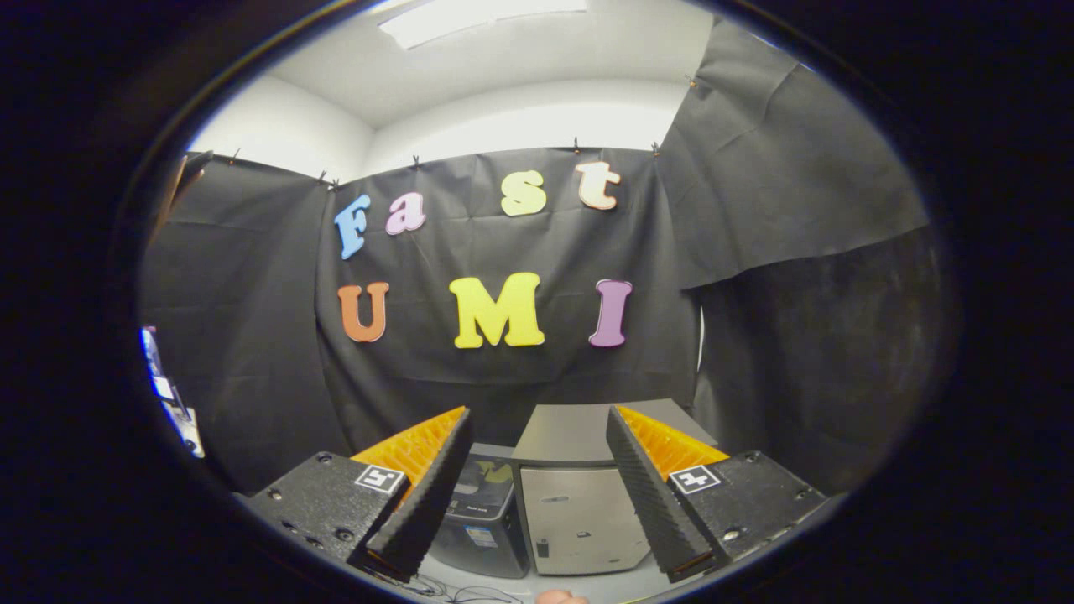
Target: Put the clothes into the washing machine and then close the washing machine lid.
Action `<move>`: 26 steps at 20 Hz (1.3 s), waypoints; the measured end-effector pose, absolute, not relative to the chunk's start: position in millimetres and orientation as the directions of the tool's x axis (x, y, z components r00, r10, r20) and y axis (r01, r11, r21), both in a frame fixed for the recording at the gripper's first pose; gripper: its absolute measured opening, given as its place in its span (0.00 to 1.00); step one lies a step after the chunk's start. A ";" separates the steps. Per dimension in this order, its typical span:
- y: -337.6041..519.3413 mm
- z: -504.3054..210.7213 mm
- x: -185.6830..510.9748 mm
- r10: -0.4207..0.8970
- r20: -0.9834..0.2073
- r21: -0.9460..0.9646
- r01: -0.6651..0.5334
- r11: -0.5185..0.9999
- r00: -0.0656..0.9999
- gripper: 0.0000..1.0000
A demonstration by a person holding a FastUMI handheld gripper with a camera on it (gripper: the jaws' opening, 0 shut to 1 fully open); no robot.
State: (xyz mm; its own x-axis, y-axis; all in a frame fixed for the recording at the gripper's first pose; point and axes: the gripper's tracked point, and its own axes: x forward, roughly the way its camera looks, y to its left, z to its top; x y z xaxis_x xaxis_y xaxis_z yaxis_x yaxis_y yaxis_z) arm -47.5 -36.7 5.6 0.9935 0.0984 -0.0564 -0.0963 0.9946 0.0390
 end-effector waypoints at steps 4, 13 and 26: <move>-30.2 4.5 -45.2 0.120 -0.065 0.046 -0.117 0.992 0.991 1.00; -28.3 1.8 -45.7 0.130 -0.080 0.035 -0.127 0.991 0.988 1.00; -32.6 0.5 -43.8 0.112 -0.093 0.040 -0.109 0.993 0.989 1.00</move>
